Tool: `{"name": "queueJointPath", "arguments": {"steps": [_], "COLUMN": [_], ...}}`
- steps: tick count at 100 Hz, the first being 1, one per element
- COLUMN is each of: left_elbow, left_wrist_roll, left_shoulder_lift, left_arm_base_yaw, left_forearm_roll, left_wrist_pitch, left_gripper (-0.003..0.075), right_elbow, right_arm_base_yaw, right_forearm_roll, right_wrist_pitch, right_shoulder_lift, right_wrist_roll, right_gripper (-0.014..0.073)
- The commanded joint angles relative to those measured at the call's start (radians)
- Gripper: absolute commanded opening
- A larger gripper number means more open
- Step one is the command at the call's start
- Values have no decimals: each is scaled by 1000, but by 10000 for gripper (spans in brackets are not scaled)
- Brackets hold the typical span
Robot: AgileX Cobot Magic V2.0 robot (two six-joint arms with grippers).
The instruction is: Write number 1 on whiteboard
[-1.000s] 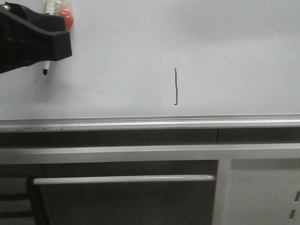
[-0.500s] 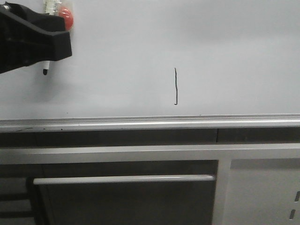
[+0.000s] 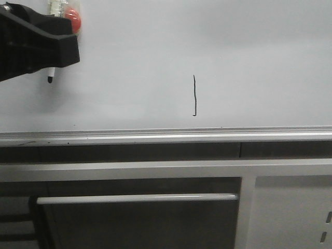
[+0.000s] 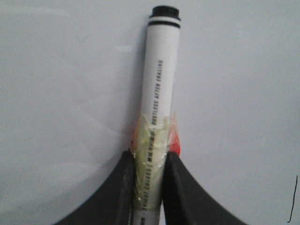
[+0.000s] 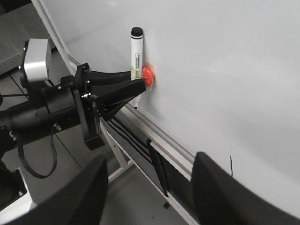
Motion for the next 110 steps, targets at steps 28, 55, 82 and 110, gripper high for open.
{"name": "queueJointPath", "arguments": {"steps": [28,55,82,110], "left_elbow": [-22,-22,-22,-7], "left_wrist_roll": [-14,-14,-14,-14], "left_shoulder_lift": [-12,-12,-12,-30], "left_arm_base_yaw": [1,1,1,-46], "left_forearm_roll": [-21,-21,-19,-19], "left_wrist_pitch": [-82,-82,-82,-75], "left_gripper": [221,299,394,435], "right_elbow": [-26,-26,-26,-26], "right_arm_base_yaw": [0,0,0,0], "right_forearm_roll": [41,41,41,41], "right_wrist_pitch": [-27,-27,-27,-27], "right_shoulder_lift": [-8,-8,-8,-8], "right_wrist_roll": [-5,-5,-5,-5], "right_gripper": [363,363,363,363]}}
